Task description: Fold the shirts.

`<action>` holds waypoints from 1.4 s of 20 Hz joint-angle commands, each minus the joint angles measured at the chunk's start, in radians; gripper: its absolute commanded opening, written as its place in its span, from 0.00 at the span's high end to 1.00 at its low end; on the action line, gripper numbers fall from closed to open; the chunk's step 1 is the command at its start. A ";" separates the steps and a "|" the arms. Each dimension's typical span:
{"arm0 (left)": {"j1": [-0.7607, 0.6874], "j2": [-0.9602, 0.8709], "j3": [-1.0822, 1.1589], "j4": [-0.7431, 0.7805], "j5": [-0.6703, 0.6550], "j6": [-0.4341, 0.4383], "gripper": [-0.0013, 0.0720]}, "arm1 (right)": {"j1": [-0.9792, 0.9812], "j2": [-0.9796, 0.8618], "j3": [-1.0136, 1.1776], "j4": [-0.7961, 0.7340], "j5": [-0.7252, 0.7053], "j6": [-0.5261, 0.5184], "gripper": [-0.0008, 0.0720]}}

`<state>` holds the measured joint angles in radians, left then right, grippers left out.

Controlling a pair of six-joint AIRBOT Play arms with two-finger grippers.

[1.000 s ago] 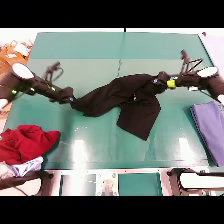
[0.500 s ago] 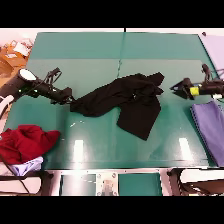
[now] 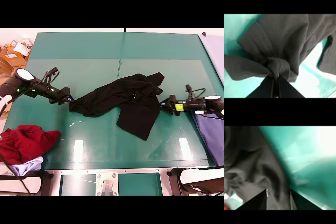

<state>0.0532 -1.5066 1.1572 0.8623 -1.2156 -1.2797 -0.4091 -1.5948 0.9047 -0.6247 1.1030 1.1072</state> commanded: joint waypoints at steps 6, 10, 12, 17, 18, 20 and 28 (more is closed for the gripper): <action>0.001 0.041 0.119 0.037 -0.113 -0.006 0.94 | 0.095 0.109 0.214 0.046 0.126 0.008 0.96; 0.001 0.182 0.368 0.060 -0.177 -0.060 0.94 | 0.063 0.427 0.470 0.045 0.132 0.097 0.96; 0.001 0.277 0.500 0.059 -0.152 -0.081 0.94 | 0.029 0.574 0.618 0.033 0.092 0.164 0.96; 0.000 0.557 0.733 0.058 0.005 -0.081 0.94 | -0.118 0.841 0.846 0.019 -0.048 0.287 0.96; 0.001 0.607 0.751 0.060 0.015 -0.081 0.94 | -0.145 0.869 0.858 0.018 -0.058 0.299 0.96; 0.001 0.684 0.761 0.069 0.023 -0.080 0.94 | -0.175 0.901 0.860 0.018 -0.088 0.324 0.96; 0.000 0.537 0.757 0.131 -0.113 -0.185 0.94 | -0.149 0.724 0.759 0.022 -0.042 0.318 0.96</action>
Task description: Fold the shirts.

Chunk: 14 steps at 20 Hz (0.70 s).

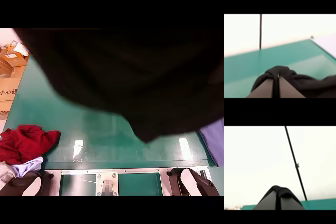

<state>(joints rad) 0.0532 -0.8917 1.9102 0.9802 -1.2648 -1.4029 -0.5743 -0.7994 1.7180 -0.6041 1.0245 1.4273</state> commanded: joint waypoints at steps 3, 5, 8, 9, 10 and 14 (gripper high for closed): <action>-0.016 -0.283 0.004 0.008 -0.137 -0.120 0.94 | 0.109 -0.175 -0.205 0.001 0.032 -0.099 0.96; -0.070 -0.443 0.004 0.009 -0.148 -0.137 0.94 | 0.177 -0.264 -0.305 0.000 -0.018 -0.157 0.96; -0.180 -0.727 0.004 0.012 -0.121 -0.138 0.94 | 0.240 -0.438 -0.386 0.001 -0.092 -0.204 0.96; -0.216 -0.828 0.004 0.012 -0.099 -0.142 0.94 | 0.253 -0.509 -0.389 0.001 -0.103 -0.210 0.96; -0.246 -0.923 0.004 0.011 -0.068 -0.142 0.94 | 0.263 -0.574 -0.389 0.002 -0.113 -0.210 0.96; -0.301 -1.165 0.005 -0.027 0.083 -0.143 0.94 | 0.274 -0.764 -0.389 0.001 -0.116 -0.210 0.96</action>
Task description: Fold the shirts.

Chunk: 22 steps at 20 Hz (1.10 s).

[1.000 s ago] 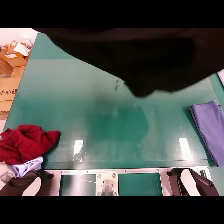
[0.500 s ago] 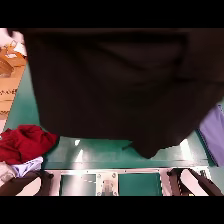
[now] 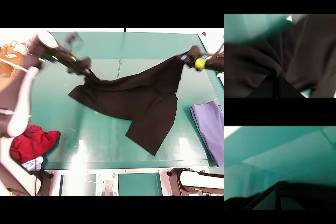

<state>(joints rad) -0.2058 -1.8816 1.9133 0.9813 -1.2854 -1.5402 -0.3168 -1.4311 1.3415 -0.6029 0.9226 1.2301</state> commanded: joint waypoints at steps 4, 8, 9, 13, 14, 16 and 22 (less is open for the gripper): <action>0.009 -0.183 0.027 -0.051 0.148 -0.039 0.23 | -0.053 -0.177 0.000 -0.001 0.040 -0.011 0.56; 0.148 -0.144 0.157 -0.046 -0.105 -0.014 0.09 | -0.232 -0.159 0.016 -0.018 0.296 -0.050 0.75; 0.187 -0.121 0.156 -0.045 -0.149 0.006 0.09 | -0.274 -0.142 -0.007 -0.028 0.325 -0.050 0.75; 0.315 -0.047 0.148 -0.046 -0.285 0.067 0.09 | -0.426 -0.003 -0.220 -0.130 0.335 -0.055 0.75; 0.340 -0.037 0.149 -0.047 -0.301 0.084 0.09 | -0.458 0.036 -0.294 -0.188 0.326 -0.045 0.75; 0.375 -0.029 0.143 -0.045 -0.314 0.101 0.09 | -0.499 0.081 -0.438 -0.280 0.275 -0.007 0.70; 0.405 -0.030 0.105 -0.034 -0.325 0.136 0.09 | -0.433 0.076 -0.728 -0.266 0.116 -0.020 0.59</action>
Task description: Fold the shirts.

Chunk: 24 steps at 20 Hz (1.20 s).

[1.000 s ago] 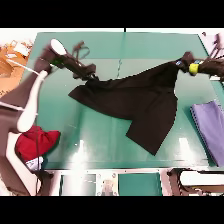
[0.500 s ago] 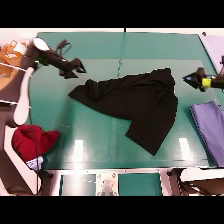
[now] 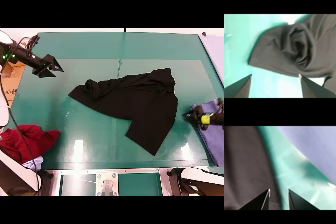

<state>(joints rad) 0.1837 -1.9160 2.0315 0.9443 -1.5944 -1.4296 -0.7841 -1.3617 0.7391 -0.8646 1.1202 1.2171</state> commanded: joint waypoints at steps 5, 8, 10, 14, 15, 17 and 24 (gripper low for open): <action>0.016 0.004 -0.013 0.023 0.004 0.029 0.09 | 0.188 0.006 -0.148 0.114 -0.179 -0.024 0.64; 0.016 0.004 -0.013 0.045 -0.009 0.025 0.09 | 0.204 0.006 -0.118 0.121 -0.141 -0.025 0.76; 0.019 0.004 -0.013 0.092 -0.020 0.025 0.39 | 0.174 0.007 -0.074 0.088 -0.087 -0.024 0.96; 0.057 0.010 -0.031 0.095 -0.095 0.014 0.65 | 0.071 0.007 0.073 -0.005 -0.072 0.034 0.96; 0.057 0.025 -0.071 0.088 -0.099 0.014 0.65 | 0.055 0.007 0.098 -0.005 -0.072 0.035 0.96; 0.041 0.053 -0.195 0.083 -0.077 0.016 0.64 | 0.037 0.007 0.127 -0.011 -0.075 0.033 0.96; -0.109 0.078 -0.641 0.006 0.256 0.027 0.31 | 0.090 -0.007 0.126 -0.008 -0.076 0.009 0.96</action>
<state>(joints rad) 0.1349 -1.8439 1.5387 0.9920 -1.5066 -1.4120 -0.7132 -1.3636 0.8585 -0.8722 1.0443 1.2327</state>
